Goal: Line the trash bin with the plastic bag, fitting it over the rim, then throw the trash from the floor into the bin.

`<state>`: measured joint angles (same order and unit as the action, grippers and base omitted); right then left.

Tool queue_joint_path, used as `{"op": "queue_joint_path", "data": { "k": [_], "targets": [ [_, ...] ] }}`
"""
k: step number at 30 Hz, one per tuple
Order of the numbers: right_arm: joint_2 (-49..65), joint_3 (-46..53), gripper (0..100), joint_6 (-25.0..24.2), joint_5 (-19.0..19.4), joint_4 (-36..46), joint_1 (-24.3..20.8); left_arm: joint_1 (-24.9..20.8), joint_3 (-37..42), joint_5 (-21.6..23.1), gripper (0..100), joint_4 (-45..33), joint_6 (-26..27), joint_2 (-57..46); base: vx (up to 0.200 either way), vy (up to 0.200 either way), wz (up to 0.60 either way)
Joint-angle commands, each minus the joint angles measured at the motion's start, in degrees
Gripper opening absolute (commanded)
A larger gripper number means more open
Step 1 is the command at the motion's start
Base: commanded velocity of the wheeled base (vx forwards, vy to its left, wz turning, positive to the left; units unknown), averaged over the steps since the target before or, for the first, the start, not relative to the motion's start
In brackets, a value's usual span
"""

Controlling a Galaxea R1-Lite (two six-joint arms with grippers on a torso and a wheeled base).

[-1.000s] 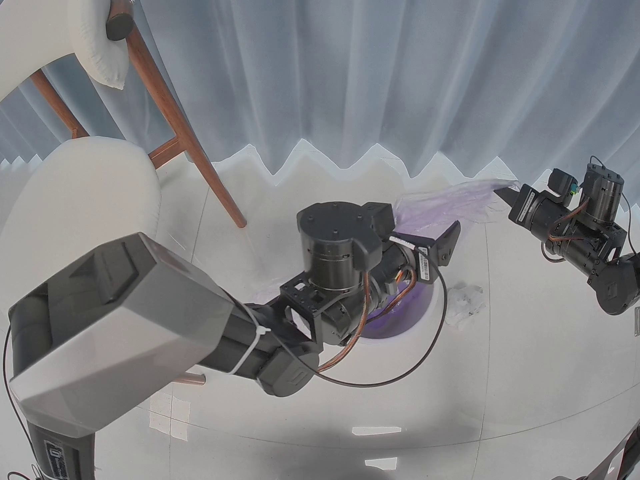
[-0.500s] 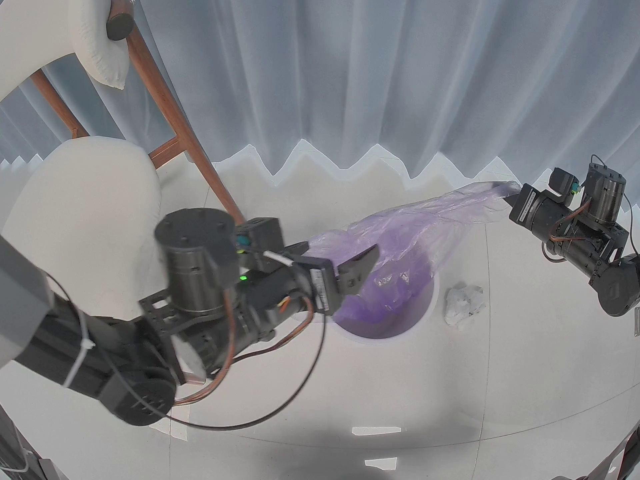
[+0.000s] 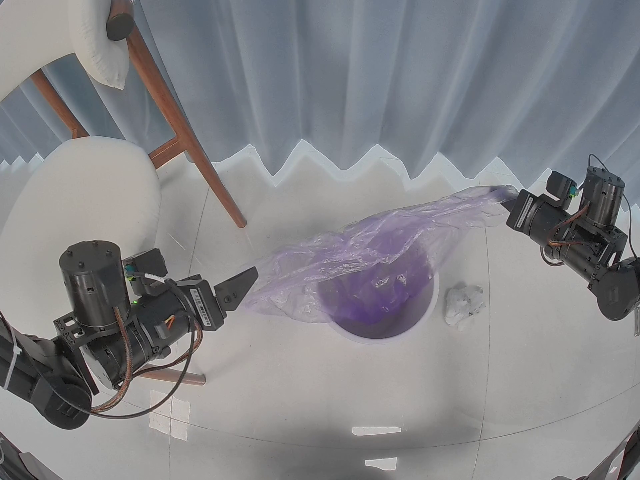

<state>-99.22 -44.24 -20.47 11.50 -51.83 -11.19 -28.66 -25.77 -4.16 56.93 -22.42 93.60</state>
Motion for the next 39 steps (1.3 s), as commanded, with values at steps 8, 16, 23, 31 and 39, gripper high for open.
{"op": "queue_joint_path", "data": {
  "k": [8, 16, 23, 31, 39],
  "targets": [
    [0.08, 0.12, 0, 0.08, 0.02, -0.11, -0.06, 2.03, 0.99, -0.68, 100, 0.55, -5.44, 9.67, 0.0, 0.0, 0.0],
    [0.25, 0.12, 0, 0.08, -0.07, -0.28, -0.06, 3.17, -0.24, -0.76, 100, 15.14, -5.71, 22.06, 0.0, 0.0, 0.0],
    [0.08, 0.29, 0, 0.17, 0.02, -0.28, -0.06, 3.17, -2.62, -0.68, 100, 23.67, -5.88, 26.55, 0.0, 0.0, 0.0],
    [-0.1, 0.29, 0, 0.17, -0.07, -0.28, -0.06, 2.73, -2.09, -0.68, 100, 24.19, -6.76, 24.53, 0.0, 0.0, 0.0],
    [-0.19, 0.29, 0, 0.17, -0.07, -0.28, 0.03, 1.06, 2.22, -0.68, 100, 23.67, -8.52, 16.97, 0.0, 0.0, 0.0]
  ]
}}
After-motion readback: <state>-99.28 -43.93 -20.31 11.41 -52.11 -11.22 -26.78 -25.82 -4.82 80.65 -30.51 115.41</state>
